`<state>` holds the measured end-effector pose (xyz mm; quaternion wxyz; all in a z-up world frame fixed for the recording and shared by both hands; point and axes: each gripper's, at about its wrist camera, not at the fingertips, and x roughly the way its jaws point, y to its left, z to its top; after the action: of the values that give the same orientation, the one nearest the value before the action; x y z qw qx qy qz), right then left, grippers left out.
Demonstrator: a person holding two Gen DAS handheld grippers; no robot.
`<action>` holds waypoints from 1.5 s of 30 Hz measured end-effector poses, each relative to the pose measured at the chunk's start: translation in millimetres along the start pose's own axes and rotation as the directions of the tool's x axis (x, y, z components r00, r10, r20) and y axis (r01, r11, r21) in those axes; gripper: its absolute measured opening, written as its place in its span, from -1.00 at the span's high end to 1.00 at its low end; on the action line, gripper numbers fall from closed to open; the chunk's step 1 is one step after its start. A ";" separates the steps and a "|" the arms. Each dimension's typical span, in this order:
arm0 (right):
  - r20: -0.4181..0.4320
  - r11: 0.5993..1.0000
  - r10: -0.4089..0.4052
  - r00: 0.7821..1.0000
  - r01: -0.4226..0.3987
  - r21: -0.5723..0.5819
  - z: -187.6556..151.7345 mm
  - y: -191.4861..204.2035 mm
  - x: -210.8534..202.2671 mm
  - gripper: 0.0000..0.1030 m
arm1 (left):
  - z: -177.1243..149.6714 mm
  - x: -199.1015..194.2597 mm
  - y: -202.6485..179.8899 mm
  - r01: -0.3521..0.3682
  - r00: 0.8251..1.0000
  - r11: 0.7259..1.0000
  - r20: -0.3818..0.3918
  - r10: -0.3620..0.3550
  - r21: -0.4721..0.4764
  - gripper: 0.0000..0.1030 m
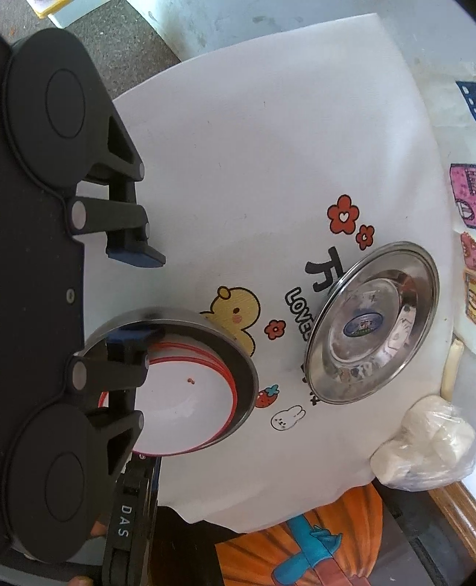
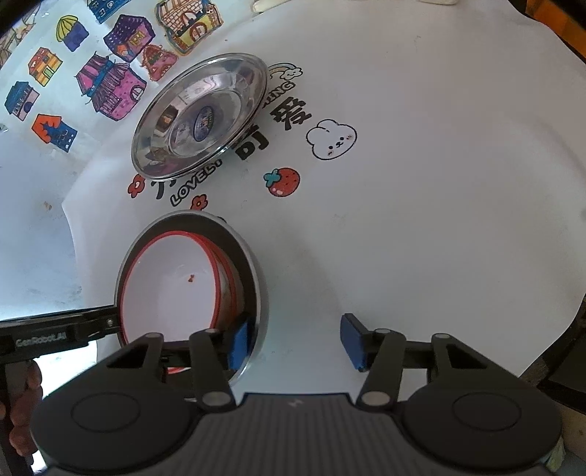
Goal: Organize plates and bowls
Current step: 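Move both tools to the rim of the steel bowl holding the white bowls, then close both tools on the steel bowl rim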
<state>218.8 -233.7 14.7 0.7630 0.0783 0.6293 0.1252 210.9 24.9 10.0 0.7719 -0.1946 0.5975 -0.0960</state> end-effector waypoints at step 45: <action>-0.018 0.984 0.104 0.994 -0.100 0.149 7.4 4.3 -9.5 0.80 | 15.0 -3.2 -19.0 0.012 1.000 1.000 0.017 -0.011 -0.011 0.85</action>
<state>224.0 -232.1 26.3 0.7393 0.1653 0.6420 0.1181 226.1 11.6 23.8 0.7753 -0.2033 0.5903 -0.0955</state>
